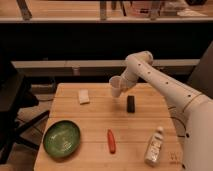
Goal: Pick up the ceramic cup
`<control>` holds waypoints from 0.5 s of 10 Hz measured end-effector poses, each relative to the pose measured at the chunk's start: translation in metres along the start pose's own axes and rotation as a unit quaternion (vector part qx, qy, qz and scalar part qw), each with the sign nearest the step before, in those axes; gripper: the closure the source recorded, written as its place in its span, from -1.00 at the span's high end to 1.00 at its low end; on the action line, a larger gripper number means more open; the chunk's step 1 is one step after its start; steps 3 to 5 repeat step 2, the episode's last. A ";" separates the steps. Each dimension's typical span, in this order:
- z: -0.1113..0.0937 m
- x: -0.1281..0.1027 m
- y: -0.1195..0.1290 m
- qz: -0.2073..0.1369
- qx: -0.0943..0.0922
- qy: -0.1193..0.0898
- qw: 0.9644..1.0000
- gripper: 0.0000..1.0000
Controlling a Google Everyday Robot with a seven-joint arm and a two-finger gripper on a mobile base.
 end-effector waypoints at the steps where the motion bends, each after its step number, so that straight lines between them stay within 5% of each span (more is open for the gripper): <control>1: -0.003 0.000 0.001 -0.002 0.000 0.000 1.000 -1.00; 5: -0.005 0.000 0.002 -0.003 -0.001 0.001 1.000 -1.00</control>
